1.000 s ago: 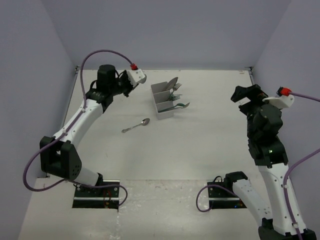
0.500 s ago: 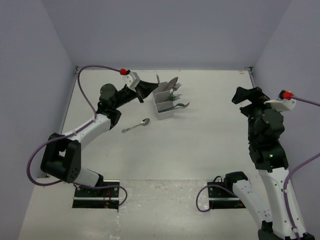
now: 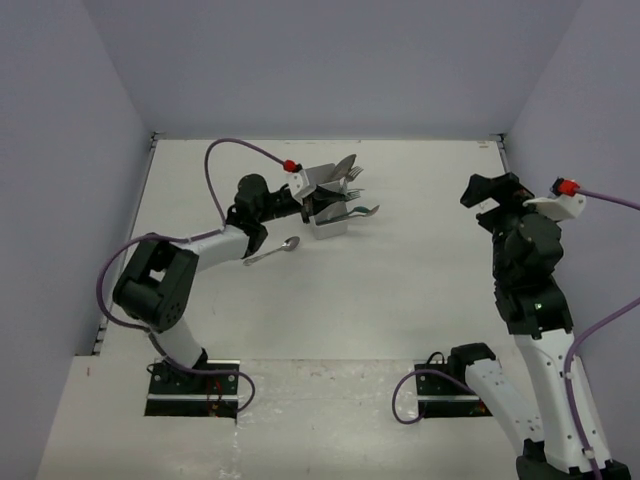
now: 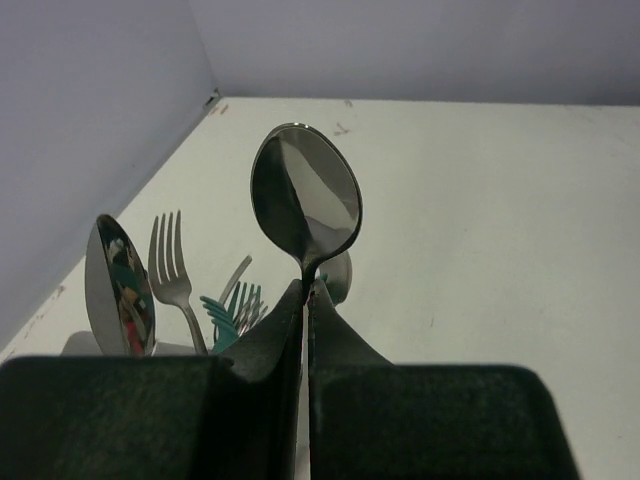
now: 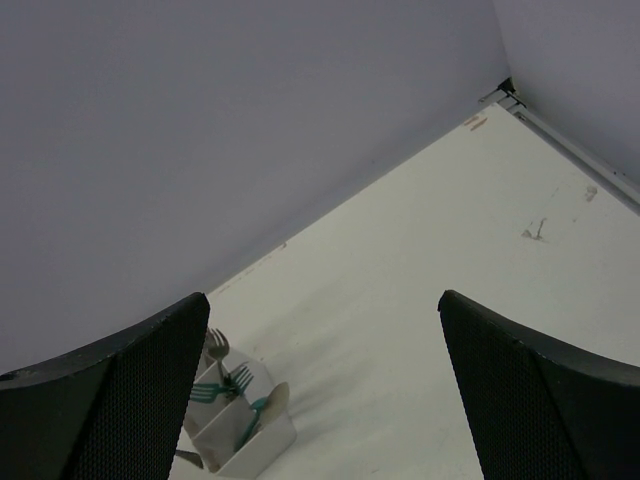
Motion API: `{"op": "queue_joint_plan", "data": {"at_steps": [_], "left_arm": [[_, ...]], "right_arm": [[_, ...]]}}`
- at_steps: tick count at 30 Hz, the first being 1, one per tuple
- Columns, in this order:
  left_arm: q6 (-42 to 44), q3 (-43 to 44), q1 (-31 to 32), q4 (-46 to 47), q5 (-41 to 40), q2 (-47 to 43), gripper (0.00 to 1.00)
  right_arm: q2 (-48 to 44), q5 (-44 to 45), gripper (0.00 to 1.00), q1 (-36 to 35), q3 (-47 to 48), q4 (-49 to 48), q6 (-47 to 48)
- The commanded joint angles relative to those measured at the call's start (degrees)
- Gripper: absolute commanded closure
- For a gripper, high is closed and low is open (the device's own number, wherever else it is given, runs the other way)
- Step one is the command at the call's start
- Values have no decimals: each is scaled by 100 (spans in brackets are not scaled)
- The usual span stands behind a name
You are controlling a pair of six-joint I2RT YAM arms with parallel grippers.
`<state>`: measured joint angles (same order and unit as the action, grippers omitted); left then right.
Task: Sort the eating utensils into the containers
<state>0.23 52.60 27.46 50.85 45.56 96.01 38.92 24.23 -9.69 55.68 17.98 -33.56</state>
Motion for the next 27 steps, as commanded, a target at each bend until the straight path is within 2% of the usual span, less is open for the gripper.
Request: {"op": "queue_joint_plan", "data": {"at_steps": [1, 5, 12, 15, 16, 20, 21, 23, 25, 26, 27], "left_arm": [[819, 426, -4, -162, 216, 400, 100], [1075, 760, -4, -321, 120, 857, 100], [1725, 840, -4, -681, -65, 1131, 100], [2261, 989, -4, -1470, 128, 1148, 100], [2558, 1059, -4, -1995, 285, 1114, 100], [2816, 1103, 5, -2456, -64, 973, 100], [2816, 1130, 5, -2683, -134, 929, 97], [2886, 1148, 5, -2817, -232, 728, 61], [3009, 1007, 5, -2888, -355, 465, 58], [3079, 972, 5, -2940, -381, 358, 45], [3140, 928, 5, -3036, -451, 262, 44]], "right_arm": [[90, 38, 1, 20, -13, -207, -1], [230, 161, 1, 20, 92, -198, 130], [222, 363, 1, 20, 110, -207, 236], [187, 425, 1, 20, 92, -207, 280], [186, 460, 1, 20, 101, -207, 297], [195, 504, 1, 20, 118, -207, 324], [204, 504, 1, 20, 127, -207, 324], [204, 426, 1, 20, 136, -233, 333], [178, 346, 1, 20, 101, -321, 341], [160, 285, 1, 20, 75, -347, 333], [143, 267, 1, 20, 75, -348, 315]]}}
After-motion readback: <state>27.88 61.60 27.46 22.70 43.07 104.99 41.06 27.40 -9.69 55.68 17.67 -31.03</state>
